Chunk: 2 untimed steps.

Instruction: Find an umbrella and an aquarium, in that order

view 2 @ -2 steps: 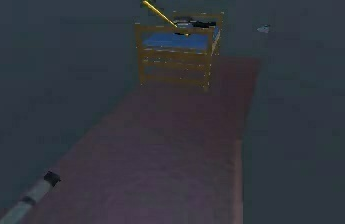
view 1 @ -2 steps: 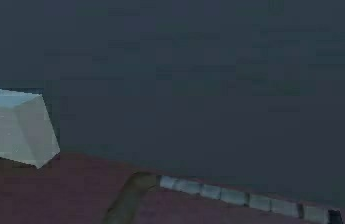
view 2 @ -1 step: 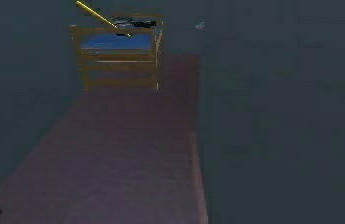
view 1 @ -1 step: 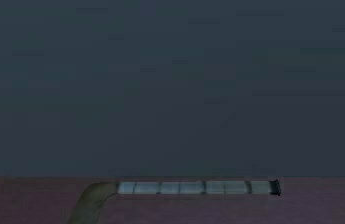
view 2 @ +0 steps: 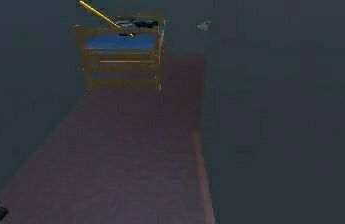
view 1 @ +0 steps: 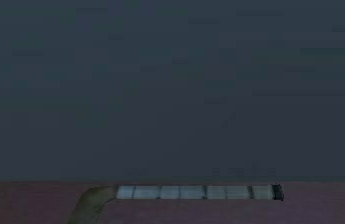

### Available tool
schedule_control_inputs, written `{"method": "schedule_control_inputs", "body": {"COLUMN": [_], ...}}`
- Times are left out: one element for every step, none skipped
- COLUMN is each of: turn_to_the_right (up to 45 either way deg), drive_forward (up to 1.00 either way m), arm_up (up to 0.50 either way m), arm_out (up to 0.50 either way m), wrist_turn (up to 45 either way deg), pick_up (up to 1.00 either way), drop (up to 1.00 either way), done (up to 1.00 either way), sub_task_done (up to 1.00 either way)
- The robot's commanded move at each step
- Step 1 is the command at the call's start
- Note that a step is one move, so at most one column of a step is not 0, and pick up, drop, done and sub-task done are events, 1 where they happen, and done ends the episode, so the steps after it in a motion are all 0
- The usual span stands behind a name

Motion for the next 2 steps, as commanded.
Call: {"method": "schedule_control_inputs", "body": {"turn_to_the_right": [-45.0,-42.0], "drive_forward": [0.0,0.0], "arm_up": [0.0,0.0], "arm_out": [0.0,0.0], "wrist_turn": [0.0,0.0], "pick_up": [0.0,0.0], "drop": [0.0,0.0], "done": [0.0,0.0], "sub_task_done": [0.0,0.0]}}
